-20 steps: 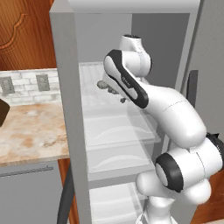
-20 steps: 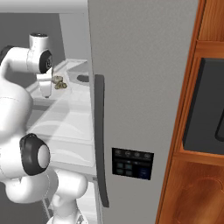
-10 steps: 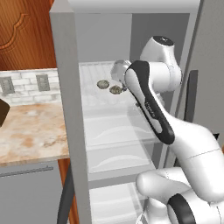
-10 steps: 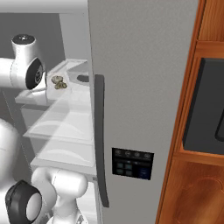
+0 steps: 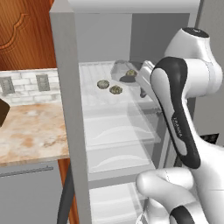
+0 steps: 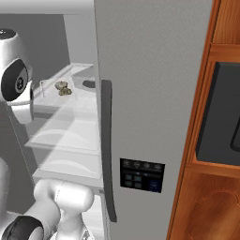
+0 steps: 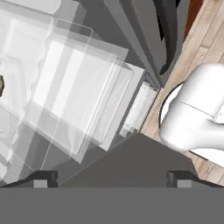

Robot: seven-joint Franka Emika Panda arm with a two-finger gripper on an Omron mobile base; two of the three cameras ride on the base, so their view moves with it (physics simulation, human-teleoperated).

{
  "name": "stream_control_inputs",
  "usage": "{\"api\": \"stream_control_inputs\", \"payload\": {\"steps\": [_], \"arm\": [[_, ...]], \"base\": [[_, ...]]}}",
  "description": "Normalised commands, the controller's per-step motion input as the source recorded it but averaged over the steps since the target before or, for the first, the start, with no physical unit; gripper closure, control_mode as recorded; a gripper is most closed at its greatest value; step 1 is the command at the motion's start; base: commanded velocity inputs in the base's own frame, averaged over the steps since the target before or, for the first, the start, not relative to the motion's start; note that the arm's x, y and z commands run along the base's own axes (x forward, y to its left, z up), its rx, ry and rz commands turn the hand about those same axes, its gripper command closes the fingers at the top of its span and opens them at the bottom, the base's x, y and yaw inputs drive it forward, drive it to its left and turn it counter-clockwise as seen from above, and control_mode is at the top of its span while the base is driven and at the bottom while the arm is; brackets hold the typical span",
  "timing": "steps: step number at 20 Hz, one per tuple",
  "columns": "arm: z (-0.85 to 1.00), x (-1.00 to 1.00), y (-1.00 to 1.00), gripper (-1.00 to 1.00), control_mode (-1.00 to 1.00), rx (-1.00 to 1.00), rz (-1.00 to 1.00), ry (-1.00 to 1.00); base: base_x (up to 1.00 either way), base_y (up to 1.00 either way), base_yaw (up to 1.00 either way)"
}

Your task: Place two dumplings into each of the tupperware containers and then place the containers in the fridge.

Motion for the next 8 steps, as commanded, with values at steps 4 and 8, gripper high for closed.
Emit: {"api": "stream_control_inputs", "payload": {"steps": [4, 8], "arm": [[-0.03, -0.89, -0.39, -1.0, -1.0, 0.0, -0.23, 0.11], [-0.43, -0.77, -0.26, -1.0, -1.0, 0.0, -0.17, 0.06]], "base": [[0.0, 0.0, 0.0], [0.0, 0.0, 0.0]]}}
